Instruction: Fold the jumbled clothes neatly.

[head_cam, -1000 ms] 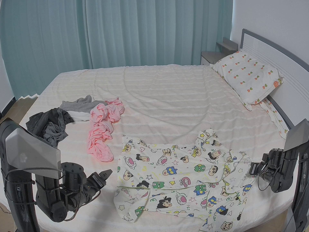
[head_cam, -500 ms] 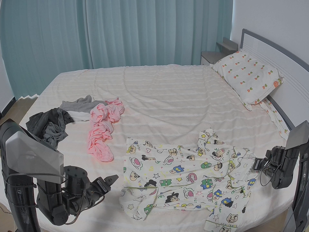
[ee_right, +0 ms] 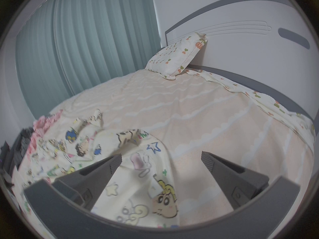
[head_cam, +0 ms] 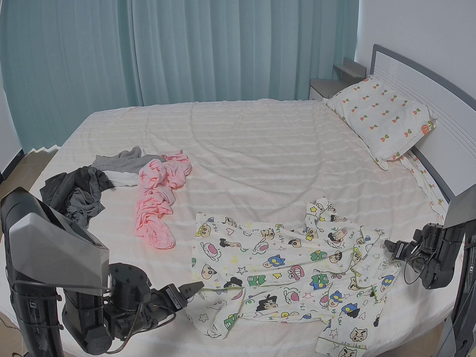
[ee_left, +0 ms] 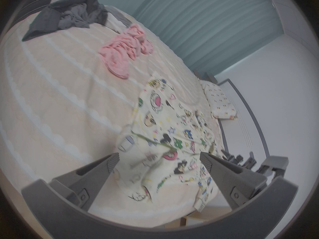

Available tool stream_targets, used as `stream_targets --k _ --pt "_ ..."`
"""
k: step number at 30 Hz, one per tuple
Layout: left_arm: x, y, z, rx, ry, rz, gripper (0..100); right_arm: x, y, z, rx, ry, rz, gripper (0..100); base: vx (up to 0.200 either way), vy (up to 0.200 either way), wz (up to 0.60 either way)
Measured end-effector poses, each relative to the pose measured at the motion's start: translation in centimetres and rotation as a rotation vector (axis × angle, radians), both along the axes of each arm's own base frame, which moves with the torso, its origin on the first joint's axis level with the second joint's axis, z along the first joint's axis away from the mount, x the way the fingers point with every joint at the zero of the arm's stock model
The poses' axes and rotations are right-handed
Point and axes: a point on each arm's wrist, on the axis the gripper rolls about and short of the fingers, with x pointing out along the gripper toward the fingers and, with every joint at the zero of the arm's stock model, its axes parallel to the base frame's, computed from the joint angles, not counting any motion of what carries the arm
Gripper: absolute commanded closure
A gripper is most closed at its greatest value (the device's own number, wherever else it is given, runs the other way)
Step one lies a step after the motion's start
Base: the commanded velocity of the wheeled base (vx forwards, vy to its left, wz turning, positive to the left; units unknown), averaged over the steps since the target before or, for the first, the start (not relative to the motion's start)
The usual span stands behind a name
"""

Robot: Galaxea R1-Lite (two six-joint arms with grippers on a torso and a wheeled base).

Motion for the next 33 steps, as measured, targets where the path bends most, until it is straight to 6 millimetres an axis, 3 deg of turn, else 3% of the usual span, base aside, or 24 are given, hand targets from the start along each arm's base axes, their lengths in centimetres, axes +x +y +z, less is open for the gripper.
stream_targets --k 12,18,33 --pt "-2.7 -4.1 -2.3 0.126 -0.004 -0.182 0 -2.8 5.2 4.2 0.304 -0.041 0.068 0 0.000 0.000 0.00" --pt "-3.2 -5.3 -3.4 0.176 -0.014 -0.230 0 -3.3 5.7 4.7 0.316 -0.039 0.098 0 0.000 0.000 0.00" --pt "-4.2 -7.2 -4.1 0.177 -0.027 -0.308 0 -3.6 5.8 4.9 0.315 -0.034 0.102 0 0.000 0.000 0.00"
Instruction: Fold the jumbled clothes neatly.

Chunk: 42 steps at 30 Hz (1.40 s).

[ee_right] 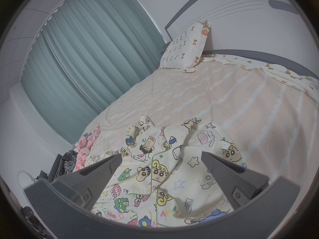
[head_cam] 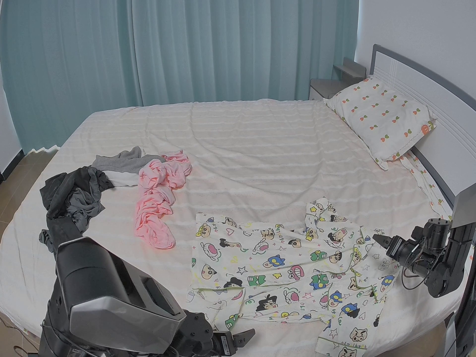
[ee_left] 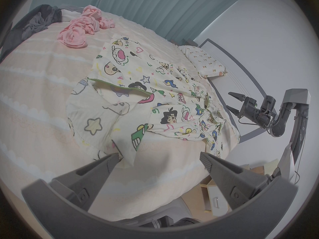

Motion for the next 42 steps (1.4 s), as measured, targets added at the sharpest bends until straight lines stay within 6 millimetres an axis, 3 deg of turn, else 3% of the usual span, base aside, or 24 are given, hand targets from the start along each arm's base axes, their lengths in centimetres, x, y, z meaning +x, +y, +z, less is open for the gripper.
stream_targets --k 16,17,30,42 --pt "0.8 -0.5 -1.1 0.067 -0.073 0.046 0 -0.1 0.1 -0.1 0.001 0.005 0.003 0 0.000 0.000 0.00" --pt "1.0 -0.6 -1.1 0.067 -0.077 0.054 100 -0.1 0.1 -0.1 0.001 0.005 0.003 0 0.000 0.000 0.00" --pt "2.2 0.7 -1.5 0.112 -0.110 0.208 100 -0.2 0.2 -0.3 0.004 0.016 0.006 0 0.000 0.000 0.00" --pt "5.6 3.7 0.0 0.136 -0.191 0.352 100 -0.4 0.2 -0.5 0.005 0.029 0.006 0 0.000 0.000 0.00"
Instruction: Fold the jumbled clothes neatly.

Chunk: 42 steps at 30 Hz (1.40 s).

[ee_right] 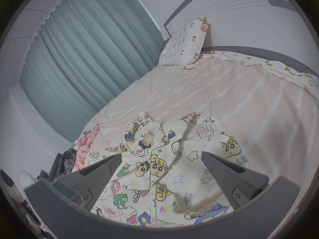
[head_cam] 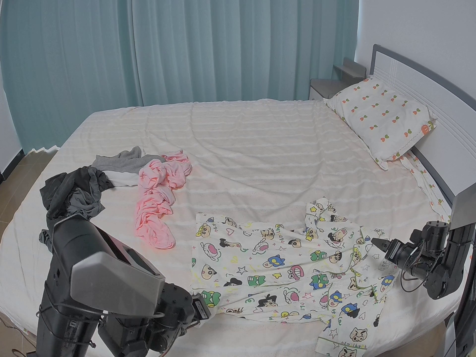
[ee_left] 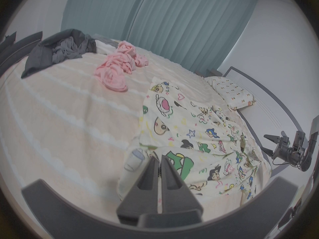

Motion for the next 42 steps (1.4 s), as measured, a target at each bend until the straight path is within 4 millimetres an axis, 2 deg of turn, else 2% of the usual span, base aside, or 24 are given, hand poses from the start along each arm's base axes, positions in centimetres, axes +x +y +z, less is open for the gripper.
stream_targets --k 5,13,23,42 --pt "1.7 1.0 0.7 0.015 -0.039 -0.014 100 0.0 0.0 0.0 0.000 0.001 0.000 0 0.000 0.000 0.00" --pt "5.1 1.3 1.5 -0.001 -0.136 -0.079 100 0.0 0.1 -0.1 0.001 0.004 0.002 0 0.000 0.000 0.00" --pt "8.9 1.5 1.0 0.044 -0.155 -0.063 100 0.0 0.1 -0.4 0.001 0.012 0.003 0 0.000 0.000 0.00" --pt "14.7 0.1 1.9 0.025 -0.214 -0.030 100 0.2 0.0 -0.7 0.002 0.019 0.002 0 0.000 0.000 0.00"
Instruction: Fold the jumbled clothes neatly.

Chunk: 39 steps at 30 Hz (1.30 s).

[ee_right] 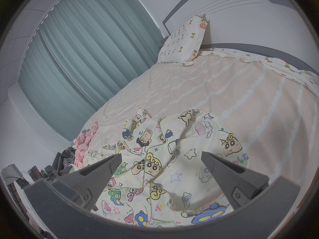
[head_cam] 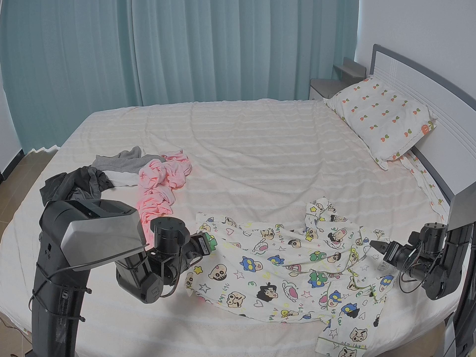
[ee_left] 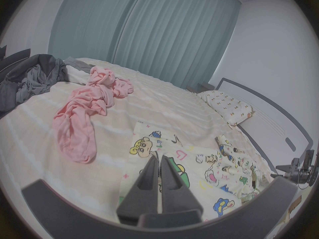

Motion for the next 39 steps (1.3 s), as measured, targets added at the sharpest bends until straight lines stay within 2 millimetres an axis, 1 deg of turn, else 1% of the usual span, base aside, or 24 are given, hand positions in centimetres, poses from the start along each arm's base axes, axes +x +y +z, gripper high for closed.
stream_targets --k 8,16,17,25,31,34,38,39 --pt "2.4 -0.9 0.8 -0.009 -0.052 0.033 100 0.1 0.0 -0.2 0.000 0.006 0.000 0 0.000 0.000 0.00" --pt "3.8 -0.9 0.9 0.029 -0.082 0.046 100 0.1 0.0 -0.3 -0.001 0.008 0.001 0 0.000 0.000 0.00" --pt "3.9 -0.9 0.8 0.032 -0.084 0.049 0 0.1 0.0 -0.3 -0.001 0.008 0.001 0 0.000 0.000 0.00" --pt "4.3 -0.9 0.5 0.039 -0.075 0.054 0 0.1 0.0 -0.3 -0.001 0.008 0.001 0 0.000 0.000 0.00" --pt "4.2 0.3 -0.1 0.061 -0.024 0.074 0 0.1 0.0 -0.3 -0.001 0.009 -0.001 0 0.000 0.000 0.00" --pt "3.4 1.2 -0.5 0.070 0.017 0.071 0 0.1 -0.1 -0.3 0.000 0.010 -0.002 0 0.000 0.000 0.00" --pt "1.0 2.5 -0.9 0.066 0.098 0.018 0 0.0 -0.1 -0.3 0.000 0.011 -0.003 0 0.000 0.000 0.00" --pt "0.1 2.9 -1.0 0.059 0.121 -0.003 0 0.0 -0.1 -0.3 0.000 0.011 -0.004 0 0.000 0.000 0.00"
